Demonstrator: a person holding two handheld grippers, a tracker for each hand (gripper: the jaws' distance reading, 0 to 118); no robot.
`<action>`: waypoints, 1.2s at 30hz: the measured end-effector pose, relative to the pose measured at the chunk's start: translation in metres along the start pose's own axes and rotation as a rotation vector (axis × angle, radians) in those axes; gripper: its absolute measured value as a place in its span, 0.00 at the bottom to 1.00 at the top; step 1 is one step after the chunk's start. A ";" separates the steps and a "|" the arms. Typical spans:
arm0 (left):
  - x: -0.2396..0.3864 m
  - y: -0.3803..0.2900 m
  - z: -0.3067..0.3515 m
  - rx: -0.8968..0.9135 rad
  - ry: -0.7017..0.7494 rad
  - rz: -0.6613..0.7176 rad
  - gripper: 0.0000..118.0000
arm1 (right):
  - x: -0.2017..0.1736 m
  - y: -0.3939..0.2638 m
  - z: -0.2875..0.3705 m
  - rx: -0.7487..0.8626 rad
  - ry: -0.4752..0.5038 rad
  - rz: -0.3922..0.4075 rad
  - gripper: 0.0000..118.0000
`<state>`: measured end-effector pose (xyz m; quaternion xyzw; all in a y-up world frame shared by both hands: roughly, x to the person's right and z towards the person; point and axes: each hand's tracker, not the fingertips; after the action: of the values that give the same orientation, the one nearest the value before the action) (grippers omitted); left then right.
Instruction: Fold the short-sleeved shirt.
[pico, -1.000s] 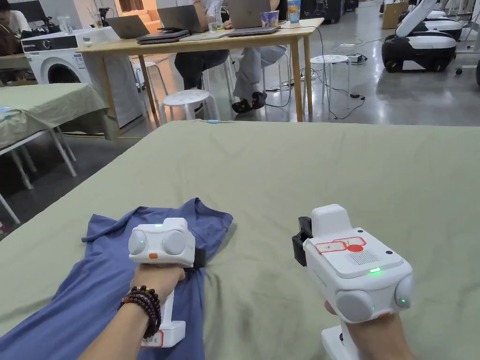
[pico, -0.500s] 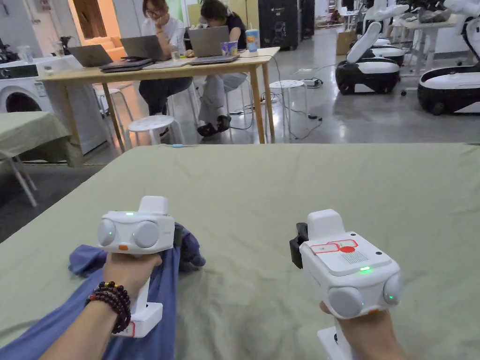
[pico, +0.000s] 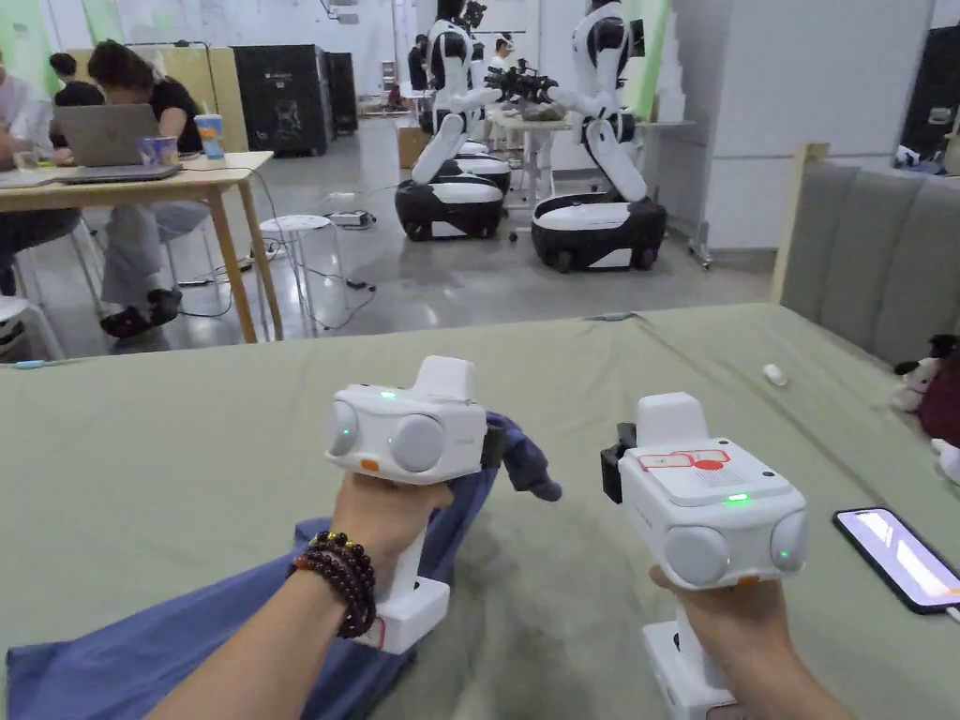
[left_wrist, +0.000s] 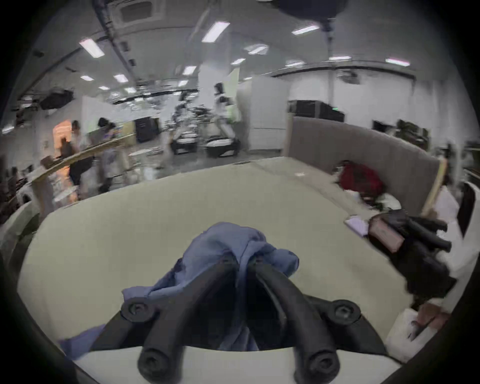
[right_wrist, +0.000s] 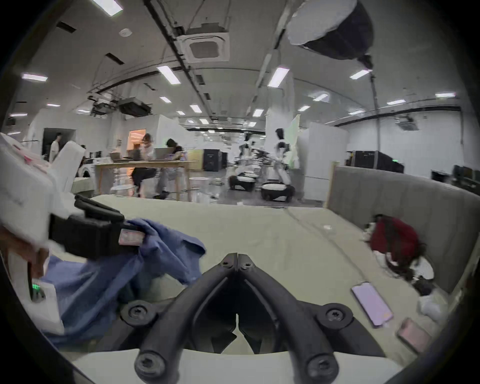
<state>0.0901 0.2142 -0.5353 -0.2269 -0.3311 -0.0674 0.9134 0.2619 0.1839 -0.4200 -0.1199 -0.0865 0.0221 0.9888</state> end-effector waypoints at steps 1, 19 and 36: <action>0.027 0.003 -0.010 0.004 -0.056 -0.012 0.03 | 0.018 -0.002 0.003 -0.004 -0.033 -0.010 0.00; 0.139 -0.079 -0.106 -0.188 -0.064 -0.170 0.92 | 0.101 -0.048 0.016 -0.129 -0.160 -0.028 0.00; -0.113 -0.076 0.071 0.003 0.486 0.156 0.00 | -0.007 -0.024 0.001 -0.075 0.027 -0.020 0.00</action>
<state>-0.0588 0.1766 -0.5311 -0.2278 -0.0834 -0.0490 0.9689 0.2550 0.1605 -0.4145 -0.1564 -0.0751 0.0073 0.9848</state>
